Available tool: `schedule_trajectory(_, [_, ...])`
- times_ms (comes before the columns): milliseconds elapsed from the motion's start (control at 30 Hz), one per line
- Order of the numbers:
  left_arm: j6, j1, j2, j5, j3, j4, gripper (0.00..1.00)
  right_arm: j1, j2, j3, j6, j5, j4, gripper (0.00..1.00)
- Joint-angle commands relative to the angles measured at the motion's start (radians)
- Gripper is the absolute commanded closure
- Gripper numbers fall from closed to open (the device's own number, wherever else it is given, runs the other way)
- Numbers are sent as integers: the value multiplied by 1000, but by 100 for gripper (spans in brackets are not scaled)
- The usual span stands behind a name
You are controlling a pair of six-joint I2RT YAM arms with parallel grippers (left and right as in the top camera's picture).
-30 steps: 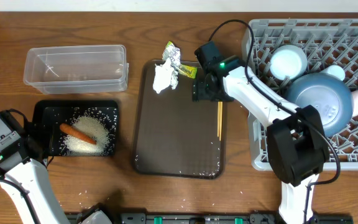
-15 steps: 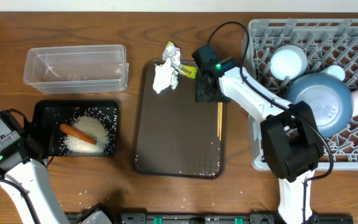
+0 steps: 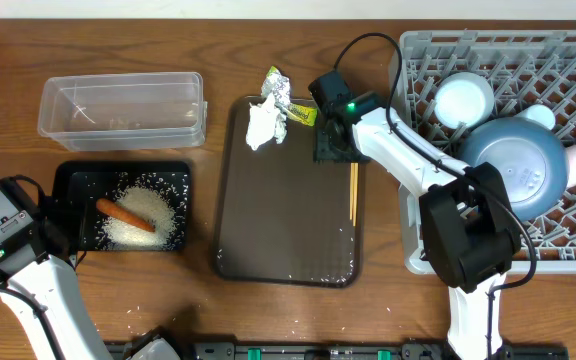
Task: Sort waste into correct bins and load items into the dishwasher rack
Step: 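Move the right gripper toward the chopsticks on the tray, then grasp one wooden chopstick with the right gripper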
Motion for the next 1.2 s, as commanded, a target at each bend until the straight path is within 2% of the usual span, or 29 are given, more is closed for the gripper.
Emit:
schedule_trajectory(0, [2,4,3,-5,21,-2,2,-3,12,-5,20,25,6,34])
schedule_trajectory(1167, [2,4,3,-5,21,-2,2,-3,83,-13,34,40,21,32])
